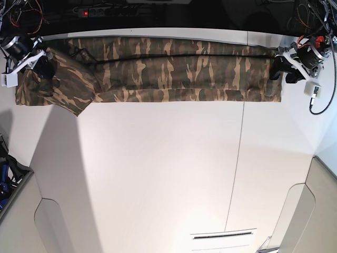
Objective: Fold the T-shirt properly
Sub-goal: 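Lay the long folded strip flat and release both grippers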
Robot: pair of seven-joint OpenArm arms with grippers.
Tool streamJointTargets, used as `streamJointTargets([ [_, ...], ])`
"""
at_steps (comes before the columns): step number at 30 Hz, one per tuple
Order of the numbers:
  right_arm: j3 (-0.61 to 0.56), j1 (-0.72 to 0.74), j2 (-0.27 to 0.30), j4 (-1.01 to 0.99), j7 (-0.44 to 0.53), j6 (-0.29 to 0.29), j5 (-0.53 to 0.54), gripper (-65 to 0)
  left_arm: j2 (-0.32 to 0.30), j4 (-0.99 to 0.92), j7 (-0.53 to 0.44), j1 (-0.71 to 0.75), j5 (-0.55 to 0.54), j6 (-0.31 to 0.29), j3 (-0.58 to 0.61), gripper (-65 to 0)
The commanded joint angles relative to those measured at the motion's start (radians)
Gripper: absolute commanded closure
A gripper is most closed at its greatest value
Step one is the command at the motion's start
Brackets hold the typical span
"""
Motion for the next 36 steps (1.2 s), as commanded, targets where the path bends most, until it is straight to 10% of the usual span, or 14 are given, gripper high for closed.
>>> streamJointTargets([
  [1,0.005,0.005,0.014,0.013,0.016,0.005,0.02,0.0,-0.017,0.013,-0.025,-0.003,-0.005,0.012,-0.008,-42.2],
  [29,0.005,0.005,0.014,0.013,-0.029,0.005,0.132,0.0,-0.016,-0.064,0.147,-0.002,-0.221,-0.016,0.008,-41.8],
  [36,0.005,0.005,0.014,0.013,-0.063,0.005,0.174,0.0,-0.014,-0.064,0.177,-0.002,-0.305,-0.019,0.009,-11.0],
])
